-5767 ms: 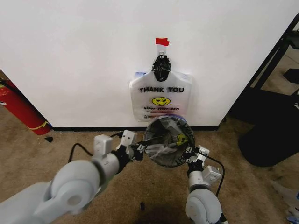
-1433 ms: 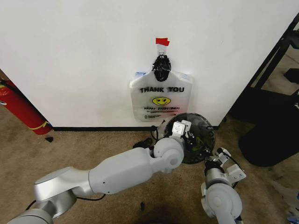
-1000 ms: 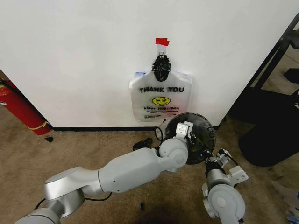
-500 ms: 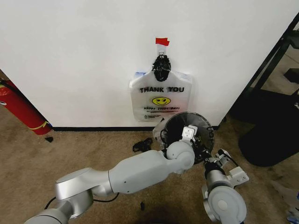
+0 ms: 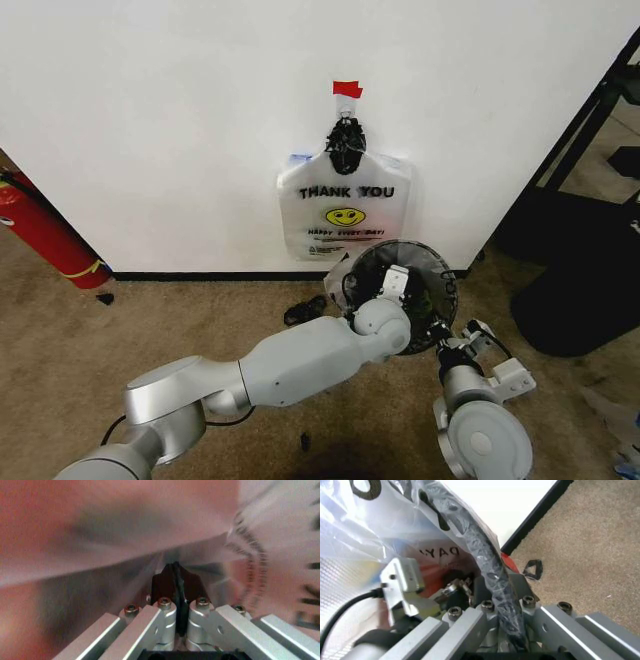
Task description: Pick up the garbage bag from the wall and place it over the trash bin.
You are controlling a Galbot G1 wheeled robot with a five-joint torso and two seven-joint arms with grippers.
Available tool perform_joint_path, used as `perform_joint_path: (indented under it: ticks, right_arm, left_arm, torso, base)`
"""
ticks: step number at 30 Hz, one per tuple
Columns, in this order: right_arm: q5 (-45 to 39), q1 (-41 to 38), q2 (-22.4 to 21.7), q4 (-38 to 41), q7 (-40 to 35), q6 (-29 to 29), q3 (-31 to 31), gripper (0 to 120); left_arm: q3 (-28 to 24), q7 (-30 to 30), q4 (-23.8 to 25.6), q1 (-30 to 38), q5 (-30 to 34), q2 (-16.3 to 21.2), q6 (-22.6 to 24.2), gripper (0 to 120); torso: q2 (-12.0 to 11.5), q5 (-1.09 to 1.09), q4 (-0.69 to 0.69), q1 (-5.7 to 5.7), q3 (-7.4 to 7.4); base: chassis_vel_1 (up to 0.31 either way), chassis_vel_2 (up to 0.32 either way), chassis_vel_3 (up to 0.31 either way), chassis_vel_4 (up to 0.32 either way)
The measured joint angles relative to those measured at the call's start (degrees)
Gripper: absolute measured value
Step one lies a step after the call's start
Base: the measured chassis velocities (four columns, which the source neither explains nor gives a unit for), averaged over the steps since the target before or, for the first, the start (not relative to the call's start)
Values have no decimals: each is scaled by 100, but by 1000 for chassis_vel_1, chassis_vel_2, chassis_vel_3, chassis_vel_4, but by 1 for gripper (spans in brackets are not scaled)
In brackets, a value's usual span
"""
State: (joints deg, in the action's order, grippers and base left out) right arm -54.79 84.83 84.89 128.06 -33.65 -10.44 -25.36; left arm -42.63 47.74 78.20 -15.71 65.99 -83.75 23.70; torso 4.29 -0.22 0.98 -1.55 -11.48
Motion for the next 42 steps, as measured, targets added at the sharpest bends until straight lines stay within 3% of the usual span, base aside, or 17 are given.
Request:
perform_joint_path:
  ticks: [18,28,32,42]
  right_arm:
    - [189,90,-20,143,178,-7,64,0]
    - [269,-41,-64,-149,213,36,38,0]
    - [404,-75,-113,-223,251,58,17,0]
    - [884,-9,-168,-209,387,146,60,0]
  left_arm:
    - [-104,76,-246,105,-12,-111,173,0]
    - [-176,147,720,222,491,406,247,0]
    - [-289,230,1115,319,774,571,487,0]
    - [-489,564,974,411,1025,373,1031,0]
  torso:
    - [0,0,1,0,0]
    - [1,0,0,0,0]
    - [2,0,0,0,0]
    - [2,0,2,0,0]
  base:
    - [0,0,0,0]
    - [0,0,0,0]
    - [0,0,0,0]
    - [0,0,0,0]
